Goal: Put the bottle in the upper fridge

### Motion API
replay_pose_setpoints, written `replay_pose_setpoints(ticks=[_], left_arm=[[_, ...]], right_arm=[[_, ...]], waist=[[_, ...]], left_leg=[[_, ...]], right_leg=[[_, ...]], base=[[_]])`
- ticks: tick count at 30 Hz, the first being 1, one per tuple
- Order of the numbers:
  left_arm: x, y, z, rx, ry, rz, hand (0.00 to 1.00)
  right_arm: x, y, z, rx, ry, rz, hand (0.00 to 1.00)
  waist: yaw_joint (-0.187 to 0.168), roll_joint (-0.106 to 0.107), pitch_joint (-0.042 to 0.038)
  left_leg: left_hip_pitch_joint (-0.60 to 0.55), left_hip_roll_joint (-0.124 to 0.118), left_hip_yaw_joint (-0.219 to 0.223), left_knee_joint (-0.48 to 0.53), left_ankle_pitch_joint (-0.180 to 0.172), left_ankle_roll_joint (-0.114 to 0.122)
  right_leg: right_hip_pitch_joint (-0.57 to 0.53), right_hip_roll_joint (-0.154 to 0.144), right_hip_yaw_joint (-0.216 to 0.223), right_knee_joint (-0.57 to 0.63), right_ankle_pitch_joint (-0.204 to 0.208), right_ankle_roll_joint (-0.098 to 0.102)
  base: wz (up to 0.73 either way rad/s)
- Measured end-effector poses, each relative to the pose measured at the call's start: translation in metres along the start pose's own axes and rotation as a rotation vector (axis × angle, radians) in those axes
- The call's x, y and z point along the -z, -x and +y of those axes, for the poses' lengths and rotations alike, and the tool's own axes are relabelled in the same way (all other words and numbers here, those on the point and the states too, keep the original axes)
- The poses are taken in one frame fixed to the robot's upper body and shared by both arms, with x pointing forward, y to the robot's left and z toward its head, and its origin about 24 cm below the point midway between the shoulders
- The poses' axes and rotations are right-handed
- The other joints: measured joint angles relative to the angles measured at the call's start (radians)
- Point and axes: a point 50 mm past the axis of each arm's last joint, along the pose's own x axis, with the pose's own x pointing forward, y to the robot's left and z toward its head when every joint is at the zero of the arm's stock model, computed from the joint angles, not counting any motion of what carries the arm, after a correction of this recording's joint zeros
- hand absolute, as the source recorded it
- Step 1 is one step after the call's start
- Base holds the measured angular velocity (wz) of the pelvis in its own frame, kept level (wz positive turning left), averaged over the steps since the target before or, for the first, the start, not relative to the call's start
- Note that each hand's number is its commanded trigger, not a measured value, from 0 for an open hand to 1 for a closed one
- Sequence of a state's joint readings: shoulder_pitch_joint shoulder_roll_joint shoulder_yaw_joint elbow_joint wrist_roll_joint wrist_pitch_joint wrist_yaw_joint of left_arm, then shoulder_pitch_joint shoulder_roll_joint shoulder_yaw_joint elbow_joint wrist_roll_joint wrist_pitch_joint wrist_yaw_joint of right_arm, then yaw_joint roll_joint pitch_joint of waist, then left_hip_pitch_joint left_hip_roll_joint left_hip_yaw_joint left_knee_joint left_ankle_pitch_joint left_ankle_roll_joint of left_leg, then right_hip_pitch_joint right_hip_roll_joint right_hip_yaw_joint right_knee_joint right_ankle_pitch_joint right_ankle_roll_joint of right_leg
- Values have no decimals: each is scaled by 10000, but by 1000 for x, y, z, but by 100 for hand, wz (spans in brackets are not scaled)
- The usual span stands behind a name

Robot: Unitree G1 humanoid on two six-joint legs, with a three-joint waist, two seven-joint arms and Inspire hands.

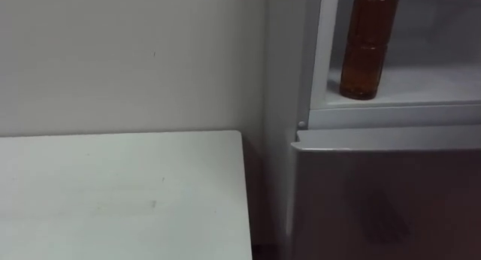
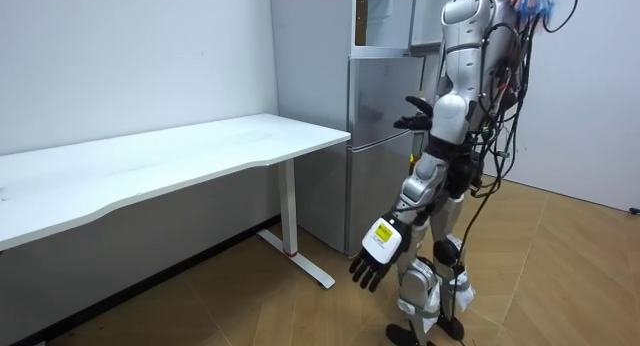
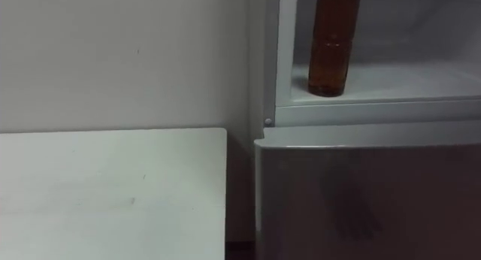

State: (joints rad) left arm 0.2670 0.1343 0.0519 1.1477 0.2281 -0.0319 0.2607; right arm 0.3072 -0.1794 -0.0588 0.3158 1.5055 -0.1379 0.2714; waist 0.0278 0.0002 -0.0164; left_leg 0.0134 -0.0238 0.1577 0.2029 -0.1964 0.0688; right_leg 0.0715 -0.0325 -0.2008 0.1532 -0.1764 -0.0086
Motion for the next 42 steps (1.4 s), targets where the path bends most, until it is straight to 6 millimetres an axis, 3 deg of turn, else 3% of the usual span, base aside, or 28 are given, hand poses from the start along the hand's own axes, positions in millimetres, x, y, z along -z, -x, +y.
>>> replay_pose_setpoints(ticks=[11,17,23,32,36,42], left_arm=[[-3,0,5,-440,185,-223,0],[2,0,9,-699,644,-23,0],[4,0,10,-758,747,60,0],[13,2,11,-834,1358,440,0],[16,2,13,-998,1553,537,0],[14,0,21,-1349,1788,513,0]], right_arm=[[-1,36,-81,4939,731,151,0],[-5,60,-106,6918,997,64,0],[-5,77,-119,8252,1331,239,0],[-18,84,-124,9536,1995,-166,0],[-31,81,-121,10177,1826,-919,0],[-48,58,-100,10723,2803,-1864,0]], waist=[[-277,-211,89],[-554,-231,80],[-644,-179,84],[-991,-210,73],[-1068,-243,63],[-1151,-362,84]], left_leg=[[134,-63,-84,-29,-72,6],[147,-64,-72,-138,-83,1],[308,-65,-67,-177,-82,0],[401,-62,-48,-154,-79,-2],[456,-58,22,-155,-78,-2],[475,-77,79,-232,-81,0]], right_leg=[[136,-23,-55,-11,-113,53],[176,1,68,-19,-116,58],[263,38,86,-12,-119,57],[296,-18,93,14,-159,52],[301,-14,121,36,-161,51],[146,-25,367,344,-297,49]], base=[[2],[-2],[0],[0],[-5],[-7]])
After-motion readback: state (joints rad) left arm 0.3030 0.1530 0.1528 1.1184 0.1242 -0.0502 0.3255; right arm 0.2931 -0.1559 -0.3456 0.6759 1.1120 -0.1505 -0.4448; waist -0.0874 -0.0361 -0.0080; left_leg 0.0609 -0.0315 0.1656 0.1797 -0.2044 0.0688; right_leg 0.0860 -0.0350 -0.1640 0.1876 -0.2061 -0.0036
